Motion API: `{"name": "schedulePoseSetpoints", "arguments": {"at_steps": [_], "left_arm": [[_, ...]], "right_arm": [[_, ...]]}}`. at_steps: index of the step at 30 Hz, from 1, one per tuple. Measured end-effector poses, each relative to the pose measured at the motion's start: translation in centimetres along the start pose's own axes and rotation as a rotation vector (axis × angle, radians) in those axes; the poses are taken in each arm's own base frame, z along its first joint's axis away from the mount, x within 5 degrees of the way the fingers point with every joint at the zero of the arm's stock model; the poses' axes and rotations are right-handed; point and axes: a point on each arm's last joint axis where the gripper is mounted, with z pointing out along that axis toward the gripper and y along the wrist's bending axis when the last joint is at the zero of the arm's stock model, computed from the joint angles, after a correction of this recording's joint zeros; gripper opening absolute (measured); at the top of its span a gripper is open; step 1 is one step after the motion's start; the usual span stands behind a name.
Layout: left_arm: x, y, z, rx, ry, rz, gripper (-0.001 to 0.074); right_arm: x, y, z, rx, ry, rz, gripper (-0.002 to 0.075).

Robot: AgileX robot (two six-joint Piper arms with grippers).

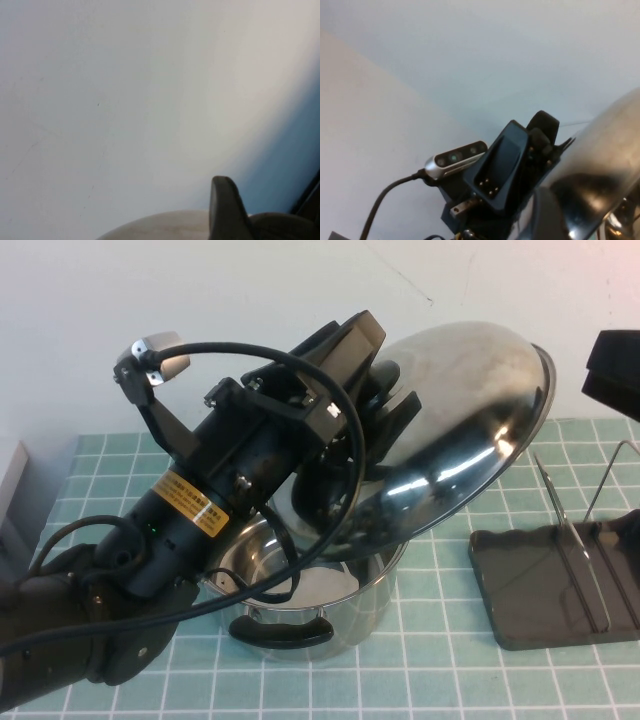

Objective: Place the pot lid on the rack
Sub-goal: Hand over the pot lid

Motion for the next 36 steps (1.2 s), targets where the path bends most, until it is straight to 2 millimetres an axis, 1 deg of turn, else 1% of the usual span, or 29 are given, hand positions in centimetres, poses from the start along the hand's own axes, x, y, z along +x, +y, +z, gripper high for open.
{"name": "schedulePoseSetpoints", "arguments": {"at_steps": [9, 22, 25, 29, 31, 32, 34, 35, 36], "left_arm": [[0.0, 0.0, 0.0, -0.001, -0.001, 0.008, 0.0323], [0.1, -0.1, 0.0, 0.009, 0.012, 0.021, 0.0323], [0.3, -0.2, 0.0, 0.02, 0.026, 0.038, 0.0323], [0.4, -0.2, 0.0, 0.033, 0.042, 0.053, 0.0323], [0.5, -0.1, 0.0, 0.03, 0.045, 0.052, 0.0323], [0.6, 0.0, 0.0, 0.027, 0.048, 0.051, 0.0323], [0.8, 0.3, 0.0, 0.017, 0.059, 0.053, 0.0323], [0.9, 0.3, 0.1, 0.015, 0.063, 0.053, 0.0323], [1.0, 0.4, 0.1, 0.009, 0.072, 0.053, 0.0323]], "right_arm": [[1.0, 0.7, 1.6, -0.011, 0.044, 0.033, 0.0377], [1.0, -1.3, 2.7, 0.042, 0.055, 0.136, 0.0377], [1.0, -1.3, 3.0, 0.038, 0.064, 0.139, 0.0377], [0.9, -0.9, 4.2, 0.017, 0.092, 0.127, 0.0368], [0.8, -0.8, 4.7, 0.011, 0.102, 0.099, 0.034], [0.7, -0.7, 4.8, 0.009, 0.101, 0.074, 0.0309], [0.8, -0.6, 5.0, 0.003, 0.104, 0.046, 0.0226], [0.8, -0.5, 5.0, -0.004, 0.104, 0.038, 0.0167], [0.9, -0.3, 5.0, -0.019, 0.112, 0.028, 0.0123]]}}
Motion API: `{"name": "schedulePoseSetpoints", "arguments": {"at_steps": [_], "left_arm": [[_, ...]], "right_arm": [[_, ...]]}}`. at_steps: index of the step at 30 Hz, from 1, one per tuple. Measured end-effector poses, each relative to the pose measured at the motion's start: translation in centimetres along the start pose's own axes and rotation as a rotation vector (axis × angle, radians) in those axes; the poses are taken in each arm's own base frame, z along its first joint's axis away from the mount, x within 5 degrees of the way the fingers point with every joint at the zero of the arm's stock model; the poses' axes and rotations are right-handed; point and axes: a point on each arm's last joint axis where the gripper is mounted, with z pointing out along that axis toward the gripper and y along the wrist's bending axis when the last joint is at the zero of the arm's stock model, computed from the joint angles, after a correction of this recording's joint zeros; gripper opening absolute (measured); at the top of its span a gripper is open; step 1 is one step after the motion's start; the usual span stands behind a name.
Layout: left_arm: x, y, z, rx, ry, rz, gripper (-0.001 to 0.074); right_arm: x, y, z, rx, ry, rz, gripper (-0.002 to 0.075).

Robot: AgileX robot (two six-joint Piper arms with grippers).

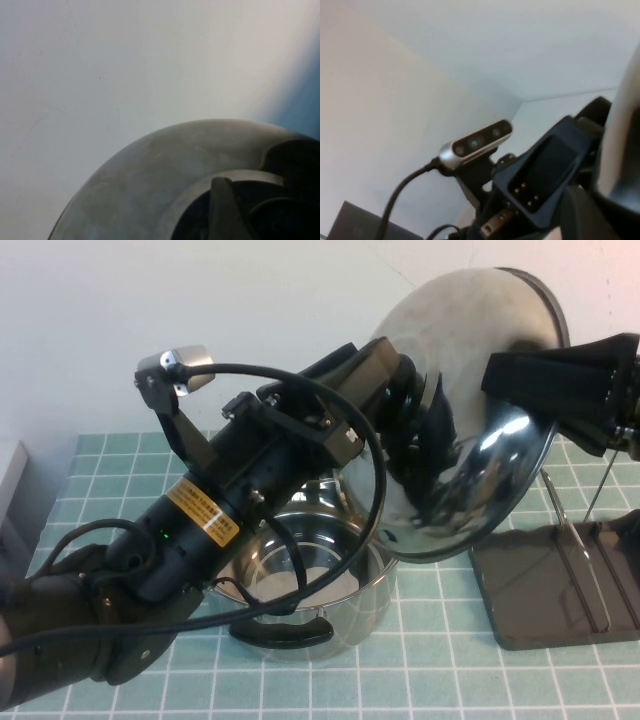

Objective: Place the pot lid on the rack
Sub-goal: Hand over the pot lid, then place the pot lid on the pot rack

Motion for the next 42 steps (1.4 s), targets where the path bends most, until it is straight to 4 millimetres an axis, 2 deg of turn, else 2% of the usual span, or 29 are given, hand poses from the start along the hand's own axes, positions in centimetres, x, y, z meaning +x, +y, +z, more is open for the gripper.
{"name": "schedulePoseSetpoints", "arguments": {"at_steps": [2, 10, 13, 17, 25, 27, 29, 32, 35, 38, 42], "left_arm": [[0.1, 0.0, 0.0, 0.001, 0.007, -0.004, 0.0323], [0.3, 0.3, 0.0, -0.028, 0.032, -0.039, 0.0325], [0.6, 0.6, 0.0, -0.058, 0.057, -0.054, 0.0397], [0.6, 0.6, 0.0, -0.062, 0.06, -0.051, 0.0509], [0.5, 0.6, -0.1, -0.061, 0.066, 0.004, 0.0529], [0.4, 0.8, -0.1, -0.06, 0.075, 0.023, 0.05], [0.1, 1.1, -0.3, -0.057, 0.094, 0.058, 0.0428], [-0.6, 1.5, -0.9, -0.066, 0.18, 0.148, 0.0242], [-1.8, 1.9, -2.1, -0.116, 0.298, 0.284, 0.0076], [-3.0, 1.9, -3.3, -0.215, 0.384, 0.4, 0.0023], [-4.9, 1.4, -5.0, -0.404, 0.433, 0.541, 0.0005]], "right_arm": [[0.0, 0.3, 0.1, -0.017, 0.0, -0.014, 0.0102], [-0.1, 0.3, 0.1, -0.019, -0.003, -0.056, 0.0096], [-0.1, 0.3, 0.1, -0.014, -0.004, -0.1, 0.005], [-0.4, -0.5, 0.2, 0.058, -0.022, -0.155, 0.004], [-0.8, -0.3, 0.2, 0.062, -0.026, -0.275, 0.0039], [-1.3, 0.3, 0.3, 0.057, -0.028, -0.325, 0.0039], [-1.8, 0.9, 0.3, 0.064, -0.01, -0.388, 0.0039], [-2.3, 2.4, -0.2, 0.113, 0.047, -0.535, 0.0039], [-2.6, 4.3, -1.7, 0.258, 0.136, -0.683, 0.0039], [-2.1, 5.0, -3.6, 0.439, 0.223, -0.718, 0.0039], [-1.1, 3.8, -4.9, 0.596, 0.321, -0.682, 0.0039]]}}
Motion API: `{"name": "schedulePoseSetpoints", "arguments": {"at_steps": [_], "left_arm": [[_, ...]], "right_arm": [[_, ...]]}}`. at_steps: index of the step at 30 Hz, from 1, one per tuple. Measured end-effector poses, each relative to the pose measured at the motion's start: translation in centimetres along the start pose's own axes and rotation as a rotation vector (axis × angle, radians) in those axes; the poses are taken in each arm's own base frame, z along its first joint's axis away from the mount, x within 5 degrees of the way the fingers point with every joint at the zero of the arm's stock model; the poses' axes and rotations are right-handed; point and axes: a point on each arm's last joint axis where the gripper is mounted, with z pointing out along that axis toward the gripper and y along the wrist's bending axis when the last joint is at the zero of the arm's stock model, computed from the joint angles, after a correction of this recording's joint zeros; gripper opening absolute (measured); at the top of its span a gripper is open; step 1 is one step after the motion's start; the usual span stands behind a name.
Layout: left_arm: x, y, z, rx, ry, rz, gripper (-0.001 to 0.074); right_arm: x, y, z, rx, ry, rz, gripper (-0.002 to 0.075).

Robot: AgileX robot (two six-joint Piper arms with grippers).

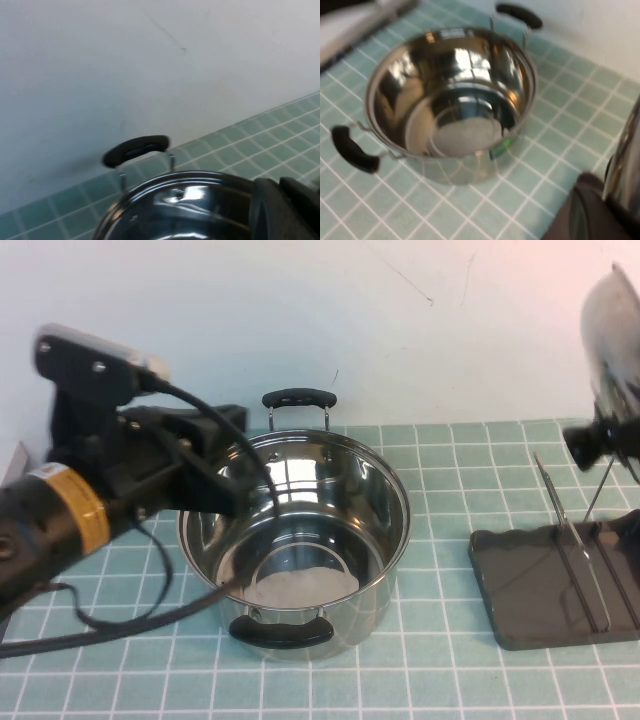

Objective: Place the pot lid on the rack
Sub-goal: Place the pot lid on the pot rack

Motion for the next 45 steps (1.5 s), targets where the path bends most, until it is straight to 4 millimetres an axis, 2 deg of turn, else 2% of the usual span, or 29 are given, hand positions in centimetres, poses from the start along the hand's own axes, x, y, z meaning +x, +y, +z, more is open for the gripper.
{"name": "schedulePoseSetpoints", "arguments": {"at_steps": [4, 7, 15, 26, 35, 38, 45], "left_arm": [[-0.9, 0.5, -2.3, -0.13, 0.01, 0.043, 0.0002], [-0.6, 0.3, -3.7, -0.142, 0.004, 0.053, 0.0002], [2.0, 0.0, -5.7, -0.141, 0.036, 0.049, 0.0001], [2.5, -0.1, -5.9, -0.125, 0.04, 0.049, 0.0004], [2.5, -0.2, -5.9, -0.121, 0.04, 0.078, 0.0001], [2.5, -0.2, -5.9, -0.121, 0.04, 0.078, 0.0001], [2.5, -0.2, -5.9, -0.12, 0.04, 0.083, 0.0001]], "right_arm": [[1.6, -0.7, 1.4, 0.033, 0.042, 0.042, 0.0039], [2.7, -1.4, 3.0, 0.033, 0.068, 0.079, 0.0038], [2.1, -2.1, 5.8, -0.048, -0.038, 0.081, 0.0039], [1.2, -1.8, 5.7, -0.097, -0.122, 0.081, 0.0032], [-2.0, -0.9, 2.4, -0.065, -0.256, 0.022, 0.0032], [-1.9, -0.9, 2.5, -0.075, -0.247, 0.064, 0.0032], [0.4, -1.7, 5.1, -0.086, -0.211, 0.216, 0.0032]]}}
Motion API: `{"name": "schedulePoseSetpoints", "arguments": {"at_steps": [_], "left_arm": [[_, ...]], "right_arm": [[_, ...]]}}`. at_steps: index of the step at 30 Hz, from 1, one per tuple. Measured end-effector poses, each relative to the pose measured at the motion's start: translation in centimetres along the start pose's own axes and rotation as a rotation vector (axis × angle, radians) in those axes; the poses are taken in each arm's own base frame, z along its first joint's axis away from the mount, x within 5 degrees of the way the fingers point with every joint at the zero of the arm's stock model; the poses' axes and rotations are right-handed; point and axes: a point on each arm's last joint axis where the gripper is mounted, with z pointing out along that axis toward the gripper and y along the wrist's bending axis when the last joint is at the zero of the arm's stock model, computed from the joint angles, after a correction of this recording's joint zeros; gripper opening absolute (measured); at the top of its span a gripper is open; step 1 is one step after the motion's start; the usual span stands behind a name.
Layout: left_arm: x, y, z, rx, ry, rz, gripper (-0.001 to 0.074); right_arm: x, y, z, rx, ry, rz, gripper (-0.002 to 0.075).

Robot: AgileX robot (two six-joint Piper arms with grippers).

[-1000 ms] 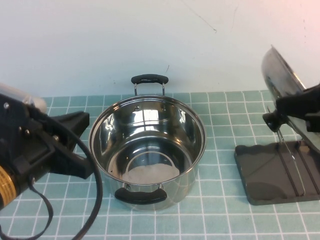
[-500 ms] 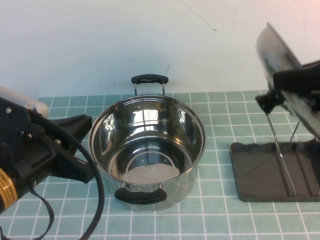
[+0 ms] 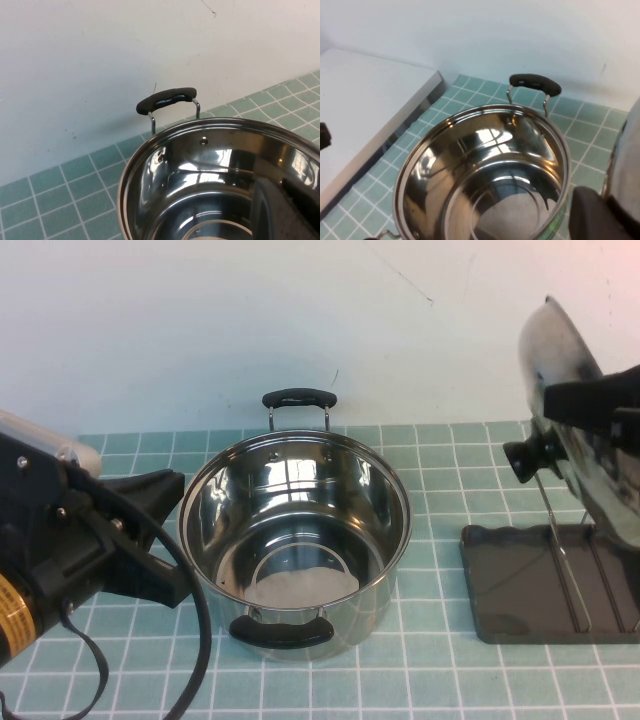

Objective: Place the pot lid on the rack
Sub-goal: Place the pot lid on the pot rack

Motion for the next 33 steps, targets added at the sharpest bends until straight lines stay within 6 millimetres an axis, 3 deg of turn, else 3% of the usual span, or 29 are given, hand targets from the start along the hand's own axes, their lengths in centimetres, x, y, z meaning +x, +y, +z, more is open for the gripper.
{"name": "schedulePoseSetpoints", "arguments": {"at_steps": [7, 19, 28, 33], "left_arm": [[0.0, 0.0, 0.0, 0.0, 0.001, 0.004, 0.0001], [0.0, 0.0, 0.0, 0.0, 0.001, 0.004, -0.0001], [0.0, 0.0, 0.0, 0.0, 0.001, 0.005, -0.0001], [0.0, 0.0, 0.0, 0.0, 0.001, 0.005, -0.0001]], "right_arm": [[1.8, -1.3, 1.3, 0.03, -0.015, 0.063, 0.0032], [3.4, -2.3, 1.8, 0.094, -0.002, 0.088, 0.0038], [3.4, -2.3, 1.8, 0.094, -0.001, 0.083, 0.0188], [3.4, -2.3, 1.8, 0.097, -0.001, 0.08, 0.0211]]}}
